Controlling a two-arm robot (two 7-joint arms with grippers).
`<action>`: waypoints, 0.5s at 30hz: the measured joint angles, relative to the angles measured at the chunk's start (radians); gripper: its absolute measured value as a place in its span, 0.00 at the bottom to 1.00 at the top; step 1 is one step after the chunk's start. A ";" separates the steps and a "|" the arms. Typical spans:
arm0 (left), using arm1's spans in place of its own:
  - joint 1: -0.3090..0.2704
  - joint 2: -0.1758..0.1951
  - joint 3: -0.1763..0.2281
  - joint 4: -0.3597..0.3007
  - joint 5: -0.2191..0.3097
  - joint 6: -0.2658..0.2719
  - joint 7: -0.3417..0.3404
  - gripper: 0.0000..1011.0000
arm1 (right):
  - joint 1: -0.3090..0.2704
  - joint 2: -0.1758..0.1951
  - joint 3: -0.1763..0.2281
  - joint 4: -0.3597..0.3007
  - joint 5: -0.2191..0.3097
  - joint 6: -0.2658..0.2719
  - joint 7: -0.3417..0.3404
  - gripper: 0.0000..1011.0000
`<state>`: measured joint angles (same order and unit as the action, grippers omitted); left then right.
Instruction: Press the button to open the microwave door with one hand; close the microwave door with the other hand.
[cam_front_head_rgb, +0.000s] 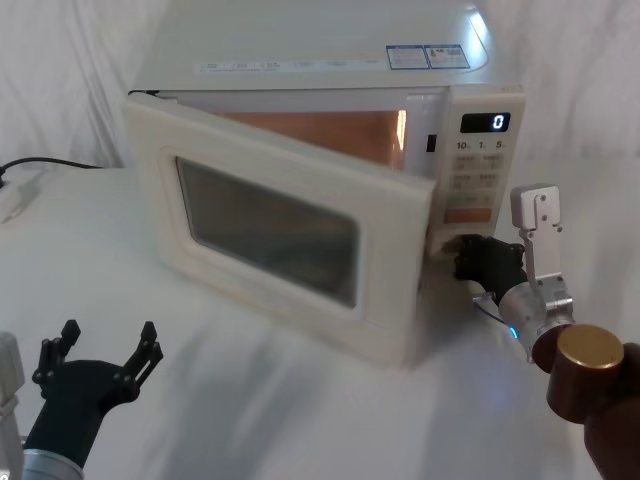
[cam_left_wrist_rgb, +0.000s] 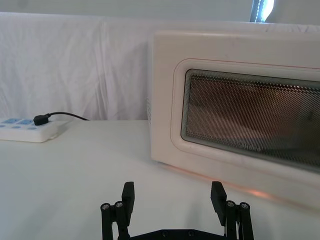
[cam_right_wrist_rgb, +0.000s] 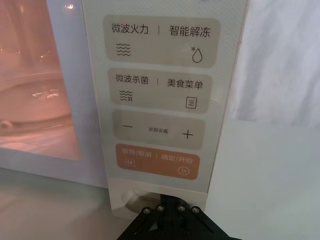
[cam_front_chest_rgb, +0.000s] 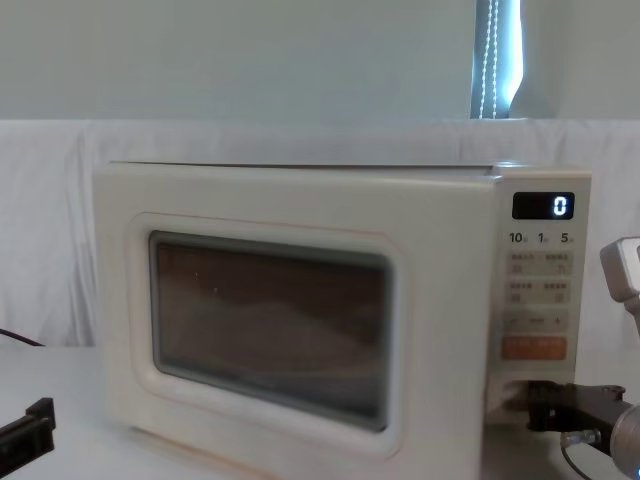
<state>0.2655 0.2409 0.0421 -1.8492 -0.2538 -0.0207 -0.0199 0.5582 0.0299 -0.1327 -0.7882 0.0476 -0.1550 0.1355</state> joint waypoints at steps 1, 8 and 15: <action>0.000 0.000 0.000 0.000 0.000 0.000 0.000 0.99 | 0.000 0.000 0.001 -0.001 0.000 0.000 0.000 0.00; 0.000 0.000 0.000 0.000 0.000 0.000 0.000 0.99 | -0.035 0.002 0.006 -0.054 0.002 0.017 0.001 0.00; 0.000 0.000 0.000 0.000 0.000 0.000 0.000 0.99 | -0.091 0.008 0.009 -0.145 0.005 0.045 0.002 0.00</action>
<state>0.2655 0.2410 0.0421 -1.8492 -0.2538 -0.0207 -0.0199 0.4676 0.0374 -0.1239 -0.9329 0.0529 -0.1101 0.1371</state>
